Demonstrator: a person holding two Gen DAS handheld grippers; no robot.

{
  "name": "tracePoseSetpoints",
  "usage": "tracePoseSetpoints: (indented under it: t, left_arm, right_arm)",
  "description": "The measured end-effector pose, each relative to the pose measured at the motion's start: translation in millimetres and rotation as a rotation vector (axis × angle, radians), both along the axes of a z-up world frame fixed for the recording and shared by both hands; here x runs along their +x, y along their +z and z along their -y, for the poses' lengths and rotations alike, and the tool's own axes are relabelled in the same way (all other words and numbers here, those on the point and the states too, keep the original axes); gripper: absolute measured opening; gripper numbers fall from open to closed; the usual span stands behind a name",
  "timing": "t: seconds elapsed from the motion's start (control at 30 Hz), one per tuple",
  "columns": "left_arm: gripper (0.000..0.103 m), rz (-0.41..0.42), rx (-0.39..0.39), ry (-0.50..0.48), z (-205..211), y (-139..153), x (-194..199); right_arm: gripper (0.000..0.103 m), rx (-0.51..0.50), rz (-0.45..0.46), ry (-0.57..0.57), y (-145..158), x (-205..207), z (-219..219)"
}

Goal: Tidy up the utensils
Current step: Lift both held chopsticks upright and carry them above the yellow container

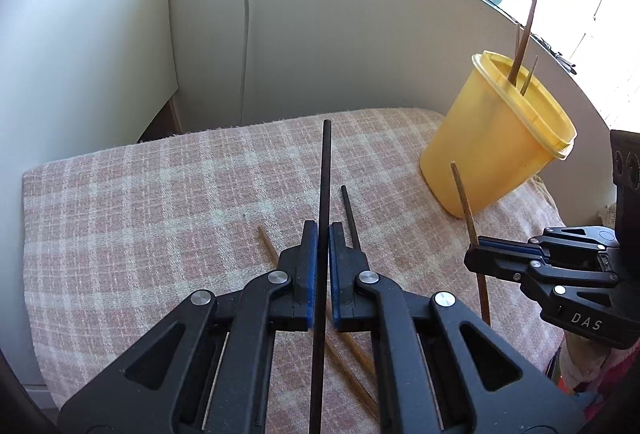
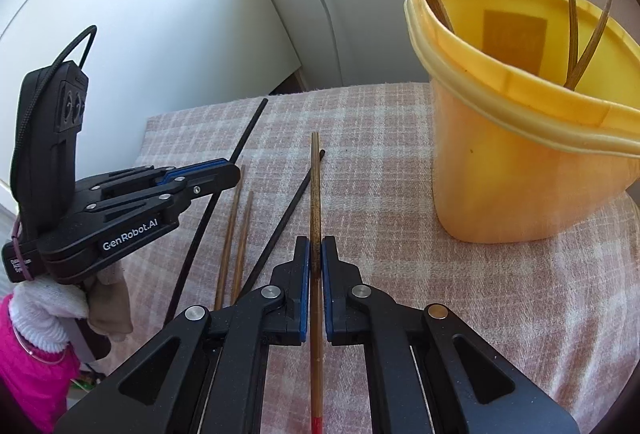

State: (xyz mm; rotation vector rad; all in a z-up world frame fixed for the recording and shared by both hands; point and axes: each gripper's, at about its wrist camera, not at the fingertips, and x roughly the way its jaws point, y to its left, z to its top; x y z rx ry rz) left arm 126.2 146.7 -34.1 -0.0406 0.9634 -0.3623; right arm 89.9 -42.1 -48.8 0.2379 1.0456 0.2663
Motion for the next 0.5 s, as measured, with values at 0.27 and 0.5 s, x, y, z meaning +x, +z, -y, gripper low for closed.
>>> tracePoseSetpoints:
  t: [0.27,0.5]
  left_arm:
    - [0.003,0.111,-0.053,0.002,-19.5,46.8,-31.4]
    - [0.003,0.171,-0.073,-0.002,-22.3,64.6,-63.0]
  right_arm:
    - [0.004,0.006,0.083,0.004,30.1,-17.3,13.1]
    - [0.004,0.006,0.148,0.002,50.9,-34.5,21.6]
